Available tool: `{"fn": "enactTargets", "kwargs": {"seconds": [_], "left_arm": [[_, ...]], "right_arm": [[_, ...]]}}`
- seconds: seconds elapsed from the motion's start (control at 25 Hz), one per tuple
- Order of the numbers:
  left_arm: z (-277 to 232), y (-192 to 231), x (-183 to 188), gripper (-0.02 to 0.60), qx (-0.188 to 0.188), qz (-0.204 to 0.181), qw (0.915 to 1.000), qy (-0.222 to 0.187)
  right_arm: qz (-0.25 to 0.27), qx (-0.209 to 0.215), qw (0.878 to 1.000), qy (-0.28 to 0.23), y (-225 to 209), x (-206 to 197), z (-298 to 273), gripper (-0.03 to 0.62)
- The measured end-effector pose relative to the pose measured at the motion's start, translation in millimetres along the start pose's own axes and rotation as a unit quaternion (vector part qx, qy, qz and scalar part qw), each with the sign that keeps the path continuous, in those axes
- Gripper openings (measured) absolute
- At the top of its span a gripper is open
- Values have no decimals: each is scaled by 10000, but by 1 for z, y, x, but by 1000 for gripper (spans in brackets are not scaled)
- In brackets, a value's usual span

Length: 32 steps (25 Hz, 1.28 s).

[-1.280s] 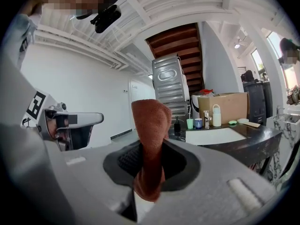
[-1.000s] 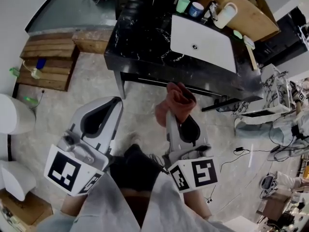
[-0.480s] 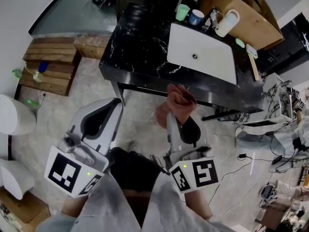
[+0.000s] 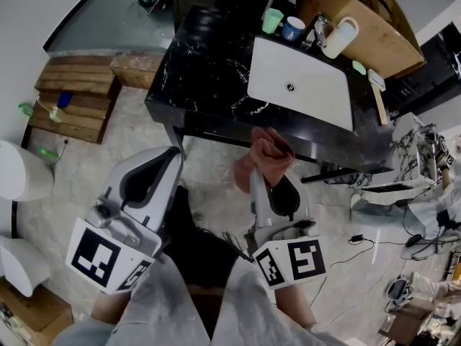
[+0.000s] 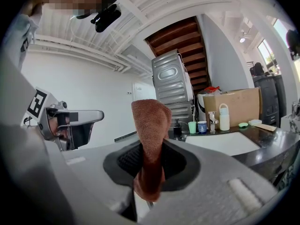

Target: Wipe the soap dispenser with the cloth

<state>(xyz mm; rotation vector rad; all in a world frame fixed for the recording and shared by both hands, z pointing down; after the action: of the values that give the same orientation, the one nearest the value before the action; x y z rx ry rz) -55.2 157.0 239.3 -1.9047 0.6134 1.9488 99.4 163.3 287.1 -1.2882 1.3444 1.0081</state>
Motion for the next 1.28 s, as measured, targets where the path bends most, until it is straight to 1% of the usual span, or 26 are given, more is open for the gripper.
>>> {"fn": "enactTargets", "kwargs": {"seconds": [0.2, 0.6, 1.28], "left_arm": [[-6, 9, 2, 3, -43, -44, 10000, -5], [-39, 51, 3, 3, -214, -53, 9998, -23], [-120, 180, 9, 3, -653, 105, 9978, 28]], "right_arm": [[-14, -109, 9999, -5, -6, 0, -9, 77], [60, -321, 9994, -89, -18, 13, -53, 77], [72, -789, 9969, 14, -32, 47, -186, 77]]}}
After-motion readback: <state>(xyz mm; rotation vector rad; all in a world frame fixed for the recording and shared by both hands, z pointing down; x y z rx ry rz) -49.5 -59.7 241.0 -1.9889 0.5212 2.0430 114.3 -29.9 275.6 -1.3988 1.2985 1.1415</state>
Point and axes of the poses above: the fingertips, and each gripper's own axes: z backward along the fingers, y to its left, x out of its top, the point moved 2 cm from there along z, backward along the fingers, and after that the axes turned 14 degrees about -x, right-handed, at the moved point
